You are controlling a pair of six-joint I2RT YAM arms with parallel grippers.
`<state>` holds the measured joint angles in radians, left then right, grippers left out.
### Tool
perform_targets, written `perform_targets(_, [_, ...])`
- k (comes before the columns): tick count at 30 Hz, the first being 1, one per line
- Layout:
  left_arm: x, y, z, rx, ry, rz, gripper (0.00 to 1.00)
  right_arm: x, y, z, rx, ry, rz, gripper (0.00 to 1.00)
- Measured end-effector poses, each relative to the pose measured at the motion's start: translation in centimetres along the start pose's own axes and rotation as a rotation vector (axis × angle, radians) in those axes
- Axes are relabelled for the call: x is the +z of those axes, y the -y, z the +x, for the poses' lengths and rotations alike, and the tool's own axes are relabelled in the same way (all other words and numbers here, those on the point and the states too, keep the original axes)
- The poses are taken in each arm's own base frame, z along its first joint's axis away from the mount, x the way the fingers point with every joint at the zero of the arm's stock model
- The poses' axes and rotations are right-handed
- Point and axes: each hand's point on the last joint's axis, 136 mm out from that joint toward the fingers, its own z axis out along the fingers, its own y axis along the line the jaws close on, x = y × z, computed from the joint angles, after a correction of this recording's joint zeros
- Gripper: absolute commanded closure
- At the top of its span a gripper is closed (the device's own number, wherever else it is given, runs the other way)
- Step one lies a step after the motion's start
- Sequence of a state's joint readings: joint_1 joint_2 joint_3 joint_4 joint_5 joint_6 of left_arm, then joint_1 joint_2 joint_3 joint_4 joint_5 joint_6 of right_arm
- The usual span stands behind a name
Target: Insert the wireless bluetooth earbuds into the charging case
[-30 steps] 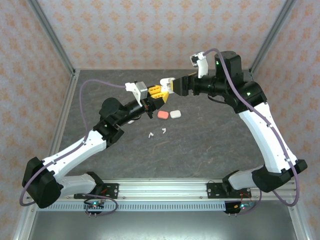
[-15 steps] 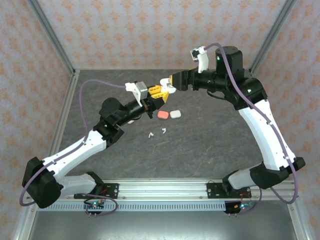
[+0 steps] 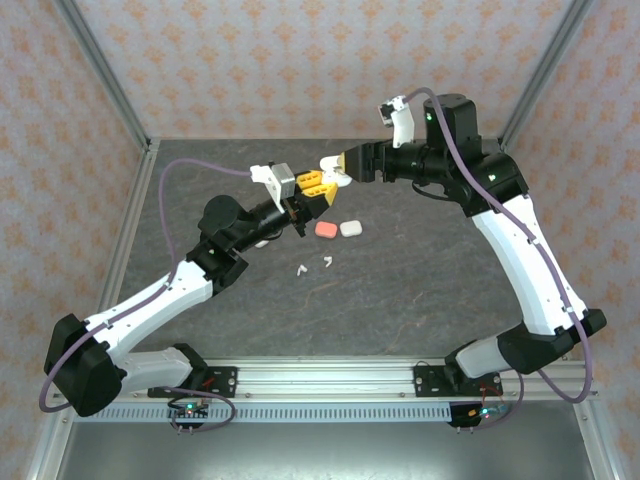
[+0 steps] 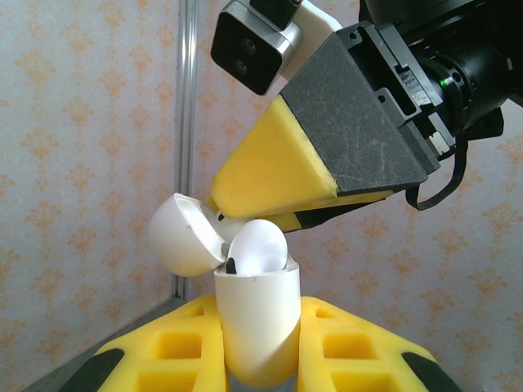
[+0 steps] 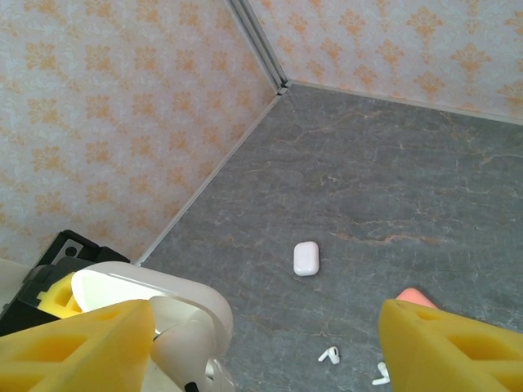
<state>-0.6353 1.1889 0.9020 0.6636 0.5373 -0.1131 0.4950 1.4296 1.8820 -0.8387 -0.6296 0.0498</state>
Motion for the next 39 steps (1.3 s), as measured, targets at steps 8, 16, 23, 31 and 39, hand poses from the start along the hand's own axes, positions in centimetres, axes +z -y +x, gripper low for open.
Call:
perform_targets(8, [0.0,-0.06,0.0,-0.001,0.0,-0.003,1.0,0.0,0.14,0.35,0.002,-0.011,0.005,0.3])
perform_targets(16, [0.0,-0.09,-0.01,-0.001,0.001,-0.005,1.0,-0.14,-0.06,0.46,0.001,-0.013,0.003,0.32])
perform_targets(23, [0.05,-0.01,0.01,-0.002,0.001,-0.007,1.0,-0.12,-0.04,0.52,-0.002,-0.015,0.003,0.32])
perform_targets(31, [0.05,-0.12,-0.01,-0.002,0.003,-0.015,1.0,-0.46,-0.16,0.66,-0.005,-0.015,0.003,0.32])
perform_targets(39, [0.06,-0.15,-0.01,-0.002,0.003,-0.016,1.0,-0.73,-0.26,0.78,-0.005,-0.016,0.003,0.32])
